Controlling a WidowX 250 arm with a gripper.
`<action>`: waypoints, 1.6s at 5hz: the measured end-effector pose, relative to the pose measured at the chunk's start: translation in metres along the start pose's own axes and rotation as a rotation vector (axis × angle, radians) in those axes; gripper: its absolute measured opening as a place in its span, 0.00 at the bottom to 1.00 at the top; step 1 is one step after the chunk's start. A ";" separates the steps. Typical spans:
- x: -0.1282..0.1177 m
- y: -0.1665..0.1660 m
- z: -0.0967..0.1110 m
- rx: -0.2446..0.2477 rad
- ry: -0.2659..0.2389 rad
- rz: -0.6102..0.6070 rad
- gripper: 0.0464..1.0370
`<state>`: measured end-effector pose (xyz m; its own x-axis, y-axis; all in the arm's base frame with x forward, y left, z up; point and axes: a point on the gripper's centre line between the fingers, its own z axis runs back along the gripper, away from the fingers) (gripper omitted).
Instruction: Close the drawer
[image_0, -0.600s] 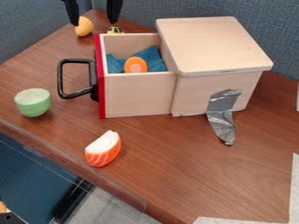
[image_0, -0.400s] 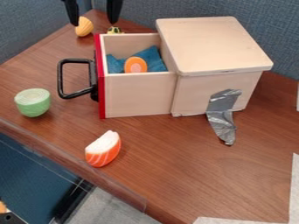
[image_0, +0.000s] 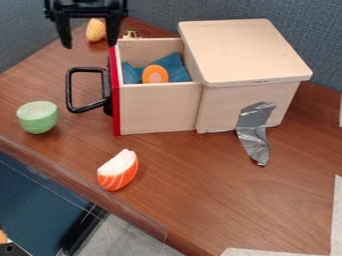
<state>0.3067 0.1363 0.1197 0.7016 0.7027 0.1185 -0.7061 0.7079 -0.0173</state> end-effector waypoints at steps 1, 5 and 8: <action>0.007 0.015 -0.003 -0.059 -0.011 -0.125 0.96; 0.033 0.046 -0.011 -0.159 -0.051 -0.924 0.96; 0.022 0.062 -0.037 -0.100 -0.158 -1.223 0.96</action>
<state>0.2820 0.1988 0.0845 0.8708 -0.4354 0.2283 0.4202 0.9002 0.1140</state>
